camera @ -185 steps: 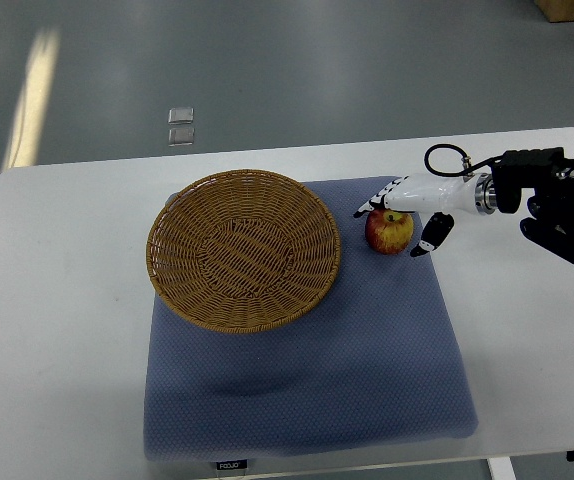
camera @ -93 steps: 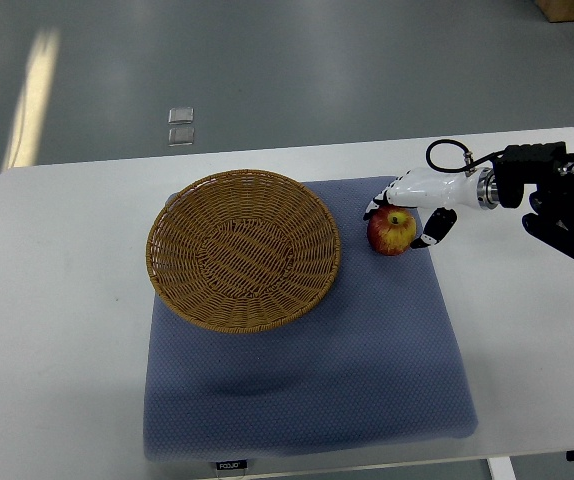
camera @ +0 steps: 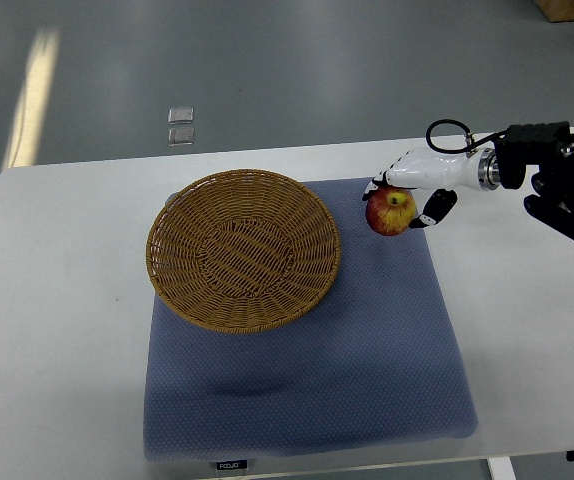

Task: Place red apple in basket with right hand
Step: 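Lift the apple with the right hand and carry it over the basket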

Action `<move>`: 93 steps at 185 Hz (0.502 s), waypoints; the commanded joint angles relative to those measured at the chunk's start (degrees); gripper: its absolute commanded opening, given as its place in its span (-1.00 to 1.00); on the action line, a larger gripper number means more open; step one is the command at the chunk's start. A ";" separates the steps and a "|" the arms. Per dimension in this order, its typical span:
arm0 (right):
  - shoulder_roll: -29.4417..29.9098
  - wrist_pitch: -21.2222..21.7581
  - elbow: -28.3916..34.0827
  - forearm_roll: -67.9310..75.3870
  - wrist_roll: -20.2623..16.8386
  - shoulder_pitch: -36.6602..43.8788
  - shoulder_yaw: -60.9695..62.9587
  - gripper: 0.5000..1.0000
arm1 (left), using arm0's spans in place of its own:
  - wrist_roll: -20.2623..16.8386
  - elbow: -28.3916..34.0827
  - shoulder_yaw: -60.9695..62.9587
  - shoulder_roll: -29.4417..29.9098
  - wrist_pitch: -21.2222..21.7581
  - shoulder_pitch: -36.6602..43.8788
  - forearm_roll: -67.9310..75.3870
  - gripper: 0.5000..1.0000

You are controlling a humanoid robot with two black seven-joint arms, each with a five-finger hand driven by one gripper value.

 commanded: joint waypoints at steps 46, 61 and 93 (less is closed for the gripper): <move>1.30 0.72 0.52 0.04 0.00 7.05 0.27 -0.16 | 0.00 0.01 0.00 0.00 0.05 0.00 0.00 1.00; 3.93 0.81 0.78 0.04 0.00 8.37 0.27 -0.15 | 0.00 0.01 0.00 0.00 -0.04 0.00 0.00 1.00; 9.38 0.64 0.78 0.04 0.00 9.25 0.27 -0.14 | 0.00 0.01 0.00 0.00 -0.04 0.00 0.00 1.00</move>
